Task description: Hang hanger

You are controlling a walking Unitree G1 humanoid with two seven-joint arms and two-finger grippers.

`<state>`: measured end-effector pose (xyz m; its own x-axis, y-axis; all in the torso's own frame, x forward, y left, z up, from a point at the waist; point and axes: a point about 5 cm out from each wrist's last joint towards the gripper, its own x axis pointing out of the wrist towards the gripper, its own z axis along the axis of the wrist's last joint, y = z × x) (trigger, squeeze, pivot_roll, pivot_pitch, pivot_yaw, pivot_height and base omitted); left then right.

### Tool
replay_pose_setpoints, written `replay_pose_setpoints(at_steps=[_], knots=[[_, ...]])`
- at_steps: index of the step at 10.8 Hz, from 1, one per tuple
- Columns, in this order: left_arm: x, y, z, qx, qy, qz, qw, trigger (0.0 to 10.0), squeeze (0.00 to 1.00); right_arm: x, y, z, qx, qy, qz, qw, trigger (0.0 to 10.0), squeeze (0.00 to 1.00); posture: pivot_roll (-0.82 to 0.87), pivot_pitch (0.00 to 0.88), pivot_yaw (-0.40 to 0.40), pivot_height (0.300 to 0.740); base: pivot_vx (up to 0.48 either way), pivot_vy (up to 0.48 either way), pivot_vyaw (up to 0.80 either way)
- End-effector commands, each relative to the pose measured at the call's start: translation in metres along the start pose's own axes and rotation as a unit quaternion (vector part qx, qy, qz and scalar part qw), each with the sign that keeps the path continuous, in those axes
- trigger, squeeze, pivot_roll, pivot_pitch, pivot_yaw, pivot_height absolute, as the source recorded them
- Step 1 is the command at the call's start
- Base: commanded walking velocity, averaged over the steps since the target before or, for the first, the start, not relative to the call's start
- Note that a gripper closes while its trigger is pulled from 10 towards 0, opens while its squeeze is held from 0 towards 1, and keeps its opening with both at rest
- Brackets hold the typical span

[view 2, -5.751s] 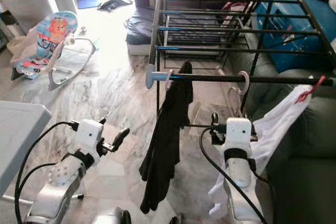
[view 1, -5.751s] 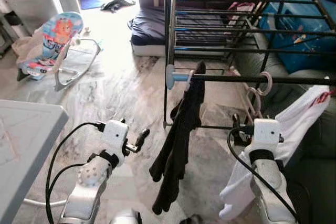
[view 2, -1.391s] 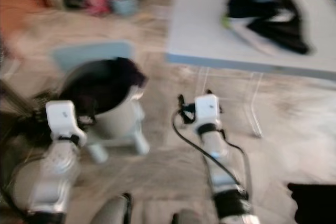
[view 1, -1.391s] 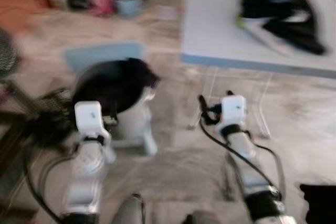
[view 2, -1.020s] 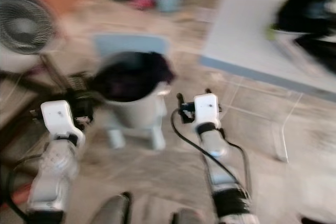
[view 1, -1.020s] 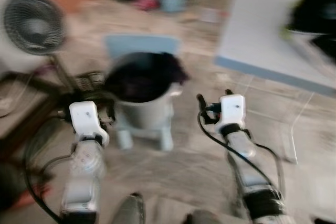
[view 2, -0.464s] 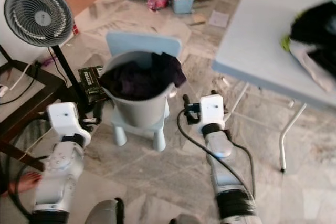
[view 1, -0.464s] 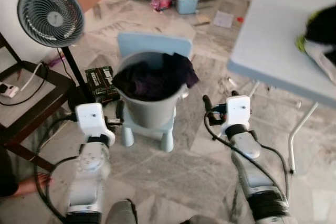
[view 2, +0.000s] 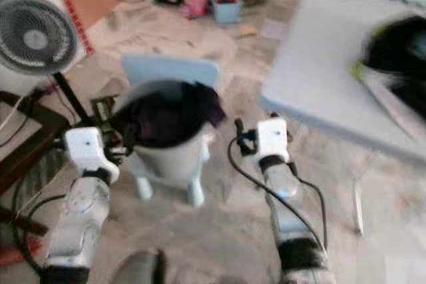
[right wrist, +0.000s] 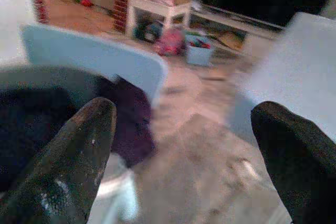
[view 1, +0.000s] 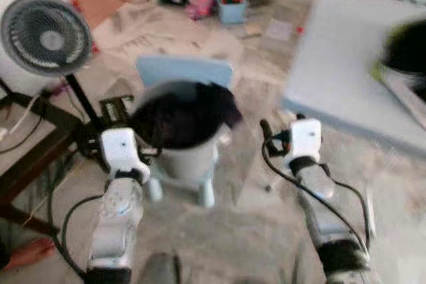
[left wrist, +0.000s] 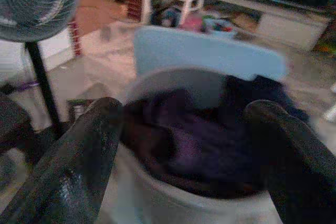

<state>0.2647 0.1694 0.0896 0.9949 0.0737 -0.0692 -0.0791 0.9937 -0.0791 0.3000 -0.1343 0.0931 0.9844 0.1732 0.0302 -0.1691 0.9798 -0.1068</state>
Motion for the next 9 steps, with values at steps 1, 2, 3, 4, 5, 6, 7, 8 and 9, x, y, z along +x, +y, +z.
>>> replay_pose_setpoints(at_steps=[1,2,3,4,5,6,7,8,9], knots=[[0.001,-0.0073,0.0016,-0.007,-0.003,-0.009,1.0,10.0,0.0,-0.0038,-0.0079,-0.0027,-0.006,0.004,-0.01,1.0,10.0,0.0,0.0,0.125,-0.076,0.74,0.386,0.0,0.0],[0.0005,-0.0079,0.0005,-0.011,0.002,-0.005,1.0,10.0,0.0,-0.0053,-0.0075,-0.0042,-0.007,0.006,-0.008,1.0,10.0,0.0,0.0,0.127,-0.077,0.74,0.285,0.0,0.0],[0.0006,-0.0076,-0.0007,-0.012,0.007,0.001,1.0,10.0,0.0,-0.0057,-0.0073,-0.0045,-0.009,0.007,-0.006,1.0,10.0,0.0,0.0,0.129,-0.077,0.74,0.0,0.0,0.0],[0.0013,-0.0048,-0.0021,-0.011,0.013,0.023,1.0,10.0,0.0,-0.0053,-0.0076,-0.0037,-0.016,0.005,-0.003,1.0,10.0,0.0,0.0,0.129,-0.079,0.74,0.0,0.0,0.8],[0.0018,-0.0038,-0.0031,-0.007,0.017,0.031,0.999,10.0,0.0,-0.0053,-0.0078,-0.0036,-0.015,0.005,-0.003,1.0,10.0,0.0,0.0,0.129,-0.081,0.74,0.0,0.0,0.8],[0.0021,-0.0029,-0.0039,-0.007,0.021,0.036,0.999,10.0,0.0,-0.0052,-0.0078,-0.0034,-0.014,0.005,-0.003,1.0,10.0,0.0,0.0,0.129,-0.082,0.74,0.0,0.0,0.8],[0.0021,-0.0019,-0.0051,-0.007,0.026,0.044,0.999,10.0,0.0,-0.0049,-0.0073,-0.0034,-0.015,0.004,-0.002,1.0,10.0,0.0,0.0,0.129,-0.082,0.74,0.0,0.0,0.8],[0.0024,-0.0019,-0.0054,-0.008,0.027,0.046,0.999,10.0,0.0,-0.0046,-0.0072,-0.0033,-0.015,0.004,-0.002,1.0,10.0,0.0,0.0,0.129,-0.083,0.74,0.0,0.0,0.75],[0.0026,-0.0019,-0.0068,-0.01,0.035,0.044,0.998,10.0,0.0,-0.0046,-0.0076,-0.0032,-0.017,0.003,-0.006,1.0,10.0,0.0,0.0,0.129,-0.083,0.74,0.0,0.0,0.0]])
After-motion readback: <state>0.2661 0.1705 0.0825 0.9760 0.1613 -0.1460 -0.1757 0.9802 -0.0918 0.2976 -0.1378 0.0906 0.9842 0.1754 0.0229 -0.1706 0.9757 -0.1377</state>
